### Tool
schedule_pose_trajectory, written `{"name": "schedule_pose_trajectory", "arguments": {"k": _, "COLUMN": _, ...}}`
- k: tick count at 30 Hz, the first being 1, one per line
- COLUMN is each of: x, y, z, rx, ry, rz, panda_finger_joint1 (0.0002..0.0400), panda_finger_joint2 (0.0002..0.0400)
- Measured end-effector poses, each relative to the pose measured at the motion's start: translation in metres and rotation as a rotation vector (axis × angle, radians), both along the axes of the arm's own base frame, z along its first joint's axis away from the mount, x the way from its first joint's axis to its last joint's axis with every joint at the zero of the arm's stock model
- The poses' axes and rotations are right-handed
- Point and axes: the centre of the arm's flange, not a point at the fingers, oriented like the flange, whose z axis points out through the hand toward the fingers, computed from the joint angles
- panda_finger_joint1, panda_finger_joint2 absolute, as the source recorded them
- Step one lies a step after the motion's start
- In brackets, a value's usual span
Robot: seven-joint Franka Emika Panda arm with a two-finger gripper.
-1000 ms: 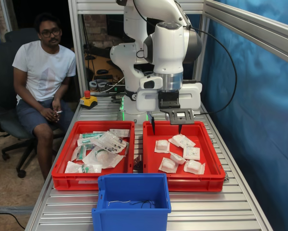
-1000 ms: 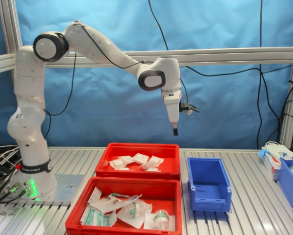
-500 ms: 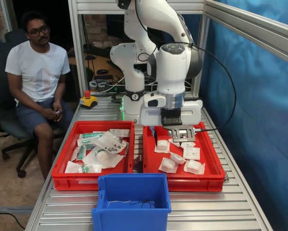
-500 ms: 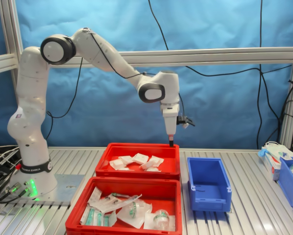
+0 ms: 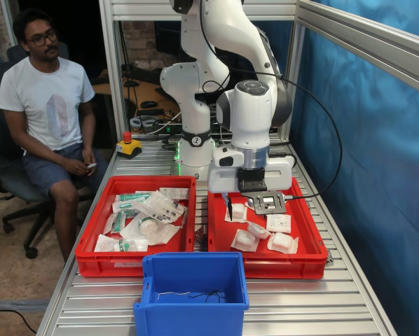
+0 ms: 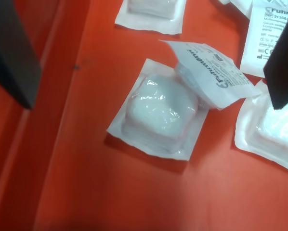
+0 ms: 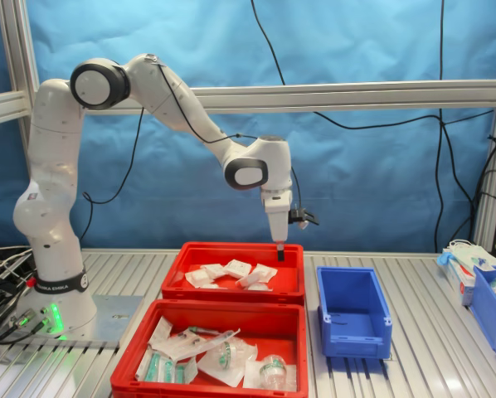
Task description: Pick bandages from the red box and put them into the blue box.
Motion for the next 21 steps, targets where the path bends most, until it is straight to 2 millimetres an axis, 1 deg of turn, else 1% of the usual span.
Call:
{"name": "schedule_pose_trajectory", "arguments": {"k": 8, "x": -0.019, "y": 0.005, "z": -0.024, "rx": 0.004, "ry": -0.015, "rz": 0.016, "panda_finger_joint1": 0.04, "panda_finger_joint2": 0.04}}
{"name": "schedule_pose_trajectory", "arguments": {"k": 11, "x": -0.022, "y": 0.006, "z": -0.028, "rx": 0.004, "ry": -0.015, "rz": 0.019, "panda_finger_joint1": 0.04, "panda_finger_joint2": 0.04}}
{"name": "schedule_pose_trajectory", "arguments": {"k": 21, "x": -0.034, "y": 0.018, "z": -0.053, "rx": 0.0, "ry": 0.001, "rz": 0.046, "panda_finger_joint1": 0.04, "panda_finger_joint2": 0.04}}
